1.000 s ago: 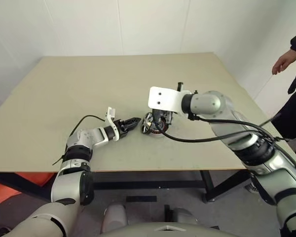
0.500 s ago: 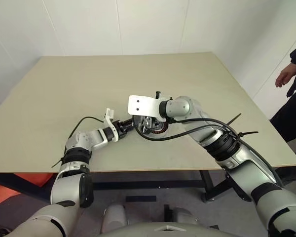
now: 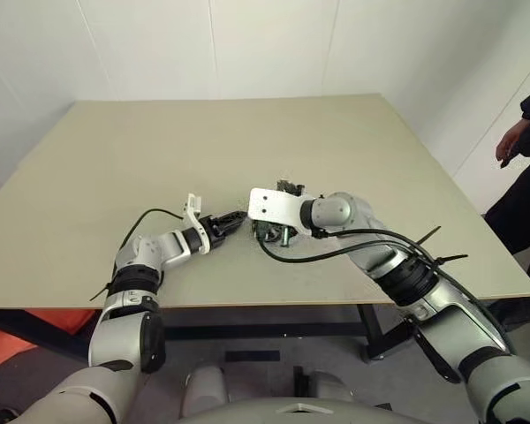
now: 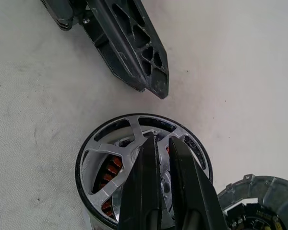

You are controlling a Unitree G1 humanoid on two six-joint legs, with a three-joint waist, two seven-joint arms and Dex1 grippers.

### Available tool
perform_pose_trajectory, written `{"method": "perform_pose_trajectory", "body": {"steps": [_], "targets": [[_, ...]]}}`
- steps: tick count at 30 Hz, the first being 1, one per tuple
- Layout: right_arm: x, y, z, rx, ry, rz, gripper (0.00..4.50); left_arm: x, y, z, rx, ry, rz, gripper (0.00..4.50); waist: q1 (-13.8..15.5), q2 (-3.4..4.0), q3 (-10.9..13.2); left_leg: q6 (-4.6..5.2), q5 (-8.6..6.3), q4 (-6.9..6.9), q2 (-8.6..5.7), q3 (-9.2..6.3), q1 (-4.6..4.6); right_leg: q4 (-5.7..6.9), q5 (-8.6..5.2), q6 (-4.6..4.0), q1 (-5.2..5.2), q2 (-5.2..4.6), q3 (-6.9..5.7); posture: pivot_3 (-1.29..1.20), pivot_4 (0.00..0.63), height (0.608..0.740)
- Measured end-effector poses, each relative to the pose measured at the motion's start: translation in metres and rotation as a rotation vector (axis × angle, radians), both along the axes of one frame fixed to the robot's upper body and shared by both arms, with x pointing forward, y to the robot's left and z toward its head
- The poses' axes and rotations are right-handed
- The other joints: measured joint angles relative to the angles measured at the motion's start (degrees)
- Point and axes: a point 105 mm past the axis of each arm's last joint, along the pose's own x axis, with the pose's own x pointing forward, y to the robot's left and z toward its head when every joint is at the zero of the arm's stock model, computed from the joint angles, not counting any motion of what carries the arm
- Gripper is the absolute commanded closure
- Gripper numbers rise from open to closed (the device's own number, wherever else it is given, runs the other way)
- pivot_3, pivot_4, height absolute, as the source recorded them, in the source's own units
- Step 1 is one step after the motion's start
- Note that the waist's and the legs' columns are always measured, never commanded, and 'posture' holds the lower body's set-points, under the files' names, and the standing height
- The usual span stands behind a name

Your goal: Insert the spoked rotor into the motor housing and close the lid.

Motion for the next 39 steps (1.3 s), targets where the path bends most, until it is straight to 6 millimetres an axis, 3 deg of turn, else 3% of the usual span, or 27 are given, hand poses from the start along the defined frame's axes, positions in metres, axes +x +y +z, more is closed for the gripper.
{"method": "perform_pose_trajectory", "body": {"steps": [18,31,39], "targets": [[0.002,-0.02,0.005,-0.017,-0.015,-0.059,4.12,0.001,-0.001,0.0,0.002,0.002,-0.005,2.07,0.04,0.0,0.0,0.01,0.0,0.01,0.0,0.0,0.03,-0.01,0.01,-0.01,0.03,0.0,0.0,0.0,0.0,0.74],[0.004,-0.05,0.001,-0.051,-0.009,-0.129,4.12,0.0,-0.003,-0.001,0.007,-0.001,-0.012,2.07,0.09,0.0,0.0,0.02,-0.01,0.01,-0.01,0.0,0.02,-0.02,0.01,-0.01,0.03,-0.01,0.0,0.0,0.0,0.74],[0.0,-0.051,0.006,-0.037,-0.023,-0.135,4.12,0.0,-0.004,-0.001,0.008,-0.003,-0.016,2.07,0.15,0.0,0.0,0.06,-0.03,0.01,-0.01,0.0,0.01,-0.03,0.01,0.0,0.03,-0.01,0.0,0.0,0.0,0.74]]}}
